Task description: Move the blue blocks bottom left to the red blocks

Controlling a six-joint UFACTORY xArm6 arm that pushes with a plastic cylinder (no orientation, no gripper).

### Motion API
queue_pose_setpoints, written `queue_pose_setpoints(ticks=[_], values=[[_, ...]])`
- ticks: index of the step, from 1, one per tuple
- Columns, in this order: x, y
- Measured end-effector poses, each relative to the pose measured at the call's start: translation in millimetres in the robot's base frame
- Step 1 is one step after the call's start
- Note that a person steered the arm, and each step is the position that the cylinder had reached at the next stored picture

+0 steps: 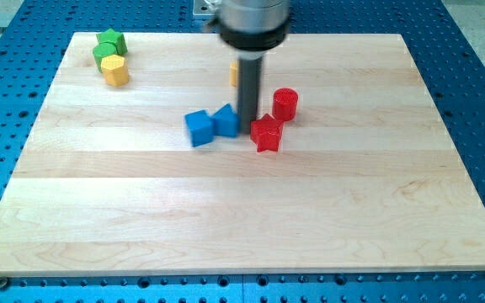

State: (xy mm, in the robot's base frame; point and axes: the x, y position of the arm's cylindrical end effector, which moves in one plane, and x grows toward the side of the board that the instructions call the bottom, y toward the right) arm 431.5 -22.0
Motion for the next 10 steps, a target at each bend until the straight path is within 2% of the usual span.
queue_pose_setpoints(ticks=[1, 2, 3, 4, 5, 6, 7, 8, 9, 10], values=[[14, -12], [-29, 25], [-25, -24], [46, -41], [87, -33], [30, 1], [-24, -6], [-61, -45], [-55, -75], [-20, -75]])
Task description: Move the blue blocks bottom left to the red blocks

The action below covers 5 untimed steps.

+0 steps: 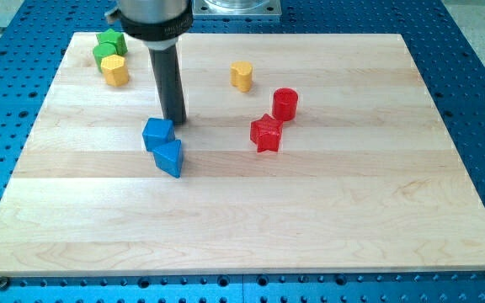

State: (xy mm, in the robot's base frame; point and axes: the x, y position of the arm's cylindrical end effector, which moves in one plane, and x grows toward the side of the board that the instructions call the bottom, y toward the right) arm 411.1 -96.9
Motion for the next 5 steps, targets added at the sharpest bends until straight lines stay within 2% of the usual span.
queue_pose_setpoints(ticks=[1, 3, 4, 5], values=[[16, -1], [20, -34], [49, -22], [101, 17]])
